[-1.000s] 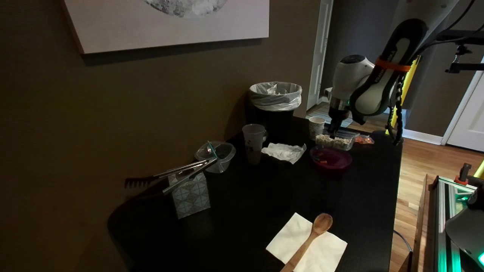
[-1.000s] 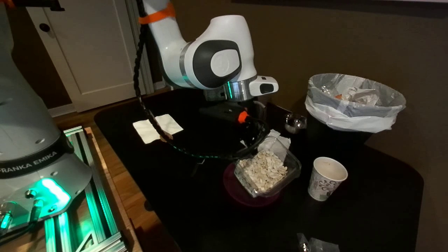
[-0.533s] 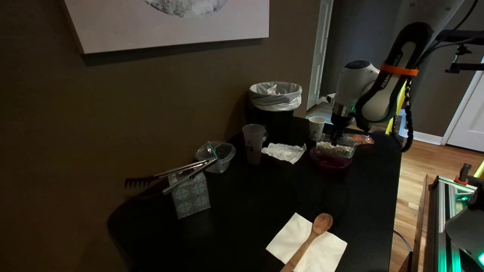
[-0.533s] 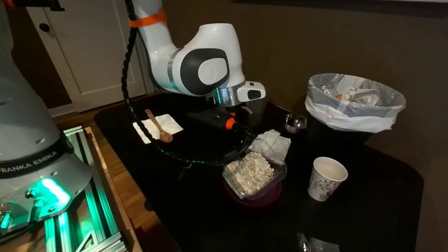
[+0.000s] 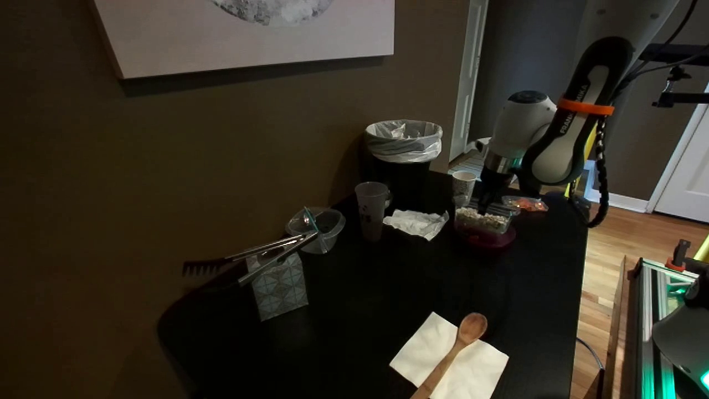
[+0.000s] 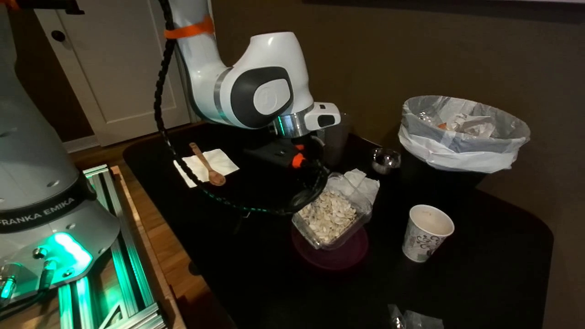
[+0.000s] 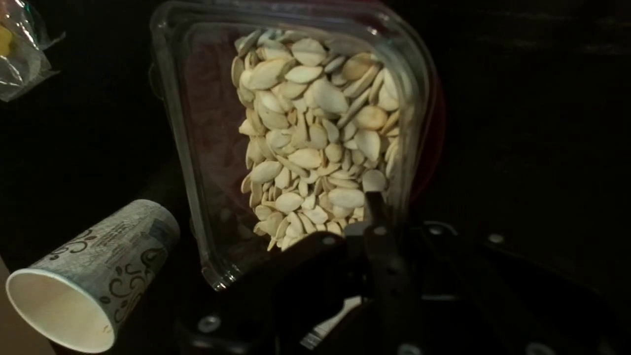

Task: Put the clear container on the purple plate.

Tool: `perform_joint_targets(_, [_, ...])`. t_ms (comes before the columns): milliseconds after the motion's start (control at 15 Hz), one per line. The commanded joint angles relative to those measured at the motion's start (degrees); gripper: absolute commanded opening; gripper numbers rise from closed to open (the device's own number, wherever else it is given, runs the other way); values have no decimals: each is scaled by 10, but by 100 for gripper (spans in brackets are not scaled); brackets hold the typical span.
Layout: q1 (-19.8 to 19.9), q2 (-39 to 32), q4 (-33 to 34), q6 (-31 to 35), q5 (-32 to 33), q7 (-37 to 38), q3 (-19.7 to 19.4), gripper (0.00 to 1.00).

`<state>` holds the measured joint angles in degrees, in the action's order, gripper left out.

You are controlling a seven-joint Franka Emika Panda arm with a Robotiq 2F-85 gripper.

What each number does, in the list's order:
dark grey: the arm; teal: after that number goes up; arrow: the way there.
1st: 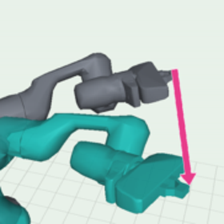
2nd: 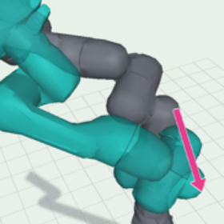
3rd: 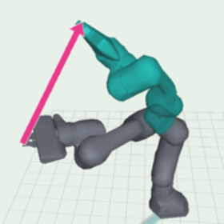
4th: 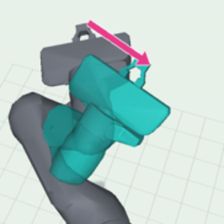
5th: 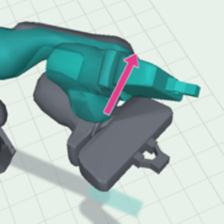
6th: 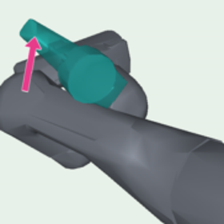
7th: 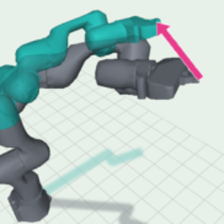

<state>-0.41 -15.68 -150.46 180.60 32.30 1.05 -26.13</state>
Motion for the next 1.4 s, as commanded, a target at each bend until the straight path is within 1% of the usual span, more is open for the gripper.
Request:
perform_joint_targets(0, [-12, -20, 10, 16, 6, 7, -16, 2])
perform_joint_targets(467, [-15, -52, 35, 14, 0, 10, -24, 2])
perform_joint_targets(1000, [-31, -87, 60, -8, 1, 7, -32, 2])
perform_joint_targets(1067, [-32, -88, 61, -15, 2, 5, -31, 31])
perform_joint_targets(1133, [-38, -91, 64, -22, 3, 6, -36, 32])
perform_joint_targets(1200, [-37, -91, 65, -29, 2, 4, -32, 37])
perform_joint_targets(1267, [-40, -85, 60, -43, -33, -30, -29, 46])
perform_joint_targets(1333, [-34, -77, 57, -54, -39, -39, -21, 52])
